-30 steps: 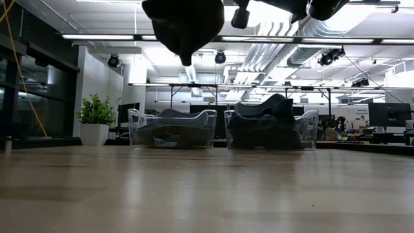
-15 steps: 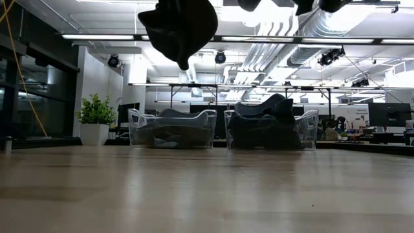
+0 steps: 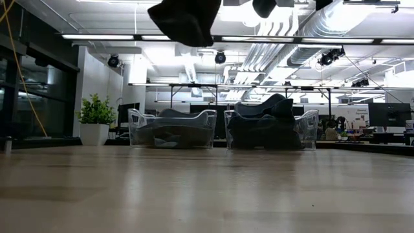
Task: Pick & Place hat
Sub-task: Put the gray cap into the left transparent bin
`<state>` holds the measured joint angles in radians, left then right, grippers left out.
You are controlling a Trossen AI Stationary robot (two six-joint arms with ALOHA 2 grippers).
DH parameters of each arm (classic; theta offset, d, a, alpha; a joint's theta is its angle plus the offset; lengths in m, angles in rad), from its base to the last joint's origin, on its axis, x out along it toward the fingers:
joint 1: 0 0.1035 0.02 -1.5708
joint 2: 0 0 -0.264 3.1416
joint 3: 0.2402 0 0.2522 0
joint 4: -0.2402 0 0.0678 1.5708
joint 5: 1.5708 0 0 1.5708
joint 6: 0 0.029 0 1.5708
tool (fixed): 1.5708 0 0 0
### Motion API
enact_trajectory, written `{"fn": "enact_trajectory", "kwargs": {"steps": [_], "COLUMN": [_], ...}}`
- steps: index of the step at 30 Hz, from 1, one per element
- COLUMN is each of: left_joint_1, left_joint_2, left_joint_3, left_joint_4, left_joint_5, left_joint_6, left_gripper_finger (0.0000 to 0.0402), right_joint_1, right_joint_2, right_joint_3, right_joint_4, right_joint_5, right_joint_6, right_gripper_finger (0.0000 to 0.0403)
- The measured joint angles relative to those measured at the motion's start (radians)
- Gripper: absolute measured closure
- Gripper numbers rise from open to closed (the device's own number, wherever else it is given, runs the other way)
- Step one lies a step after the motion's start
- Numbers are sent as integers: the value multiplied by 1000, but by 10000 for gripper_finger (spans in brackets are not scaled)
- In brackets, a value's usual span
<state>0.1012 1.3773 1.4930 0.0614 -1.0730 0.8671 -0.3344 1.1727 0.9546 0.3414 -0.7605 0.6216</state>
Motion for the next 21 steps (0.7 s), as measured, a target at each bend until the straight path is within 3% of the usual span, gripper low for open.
{"fn": "enact_trajectory", "kwargs": {"steps": [10, 14, 21], "left_joint_1": [143, 221, 380], "left_joint_2": [0, 0, 0], "left_joint_3": [202, 252, 268], "left_joint_4": [-420, -589, -757], "left_joint_5": [209, 339, 571], "left_joint_6": [-517, -728, -917], "left_gripper_finger": [397, 397, 397], "right_joint_1": [0, 0, 1], "right_joint_2": [-2, -2, -2], "right_joint_3": [0, 0, 0], "right_joint_4": [-76, -94, -125], "right_joint_5": [-1, -2, 11], "right_joint_6": [-54, -68, -82], "right_gripper_finger": [242, 242, 242]}}
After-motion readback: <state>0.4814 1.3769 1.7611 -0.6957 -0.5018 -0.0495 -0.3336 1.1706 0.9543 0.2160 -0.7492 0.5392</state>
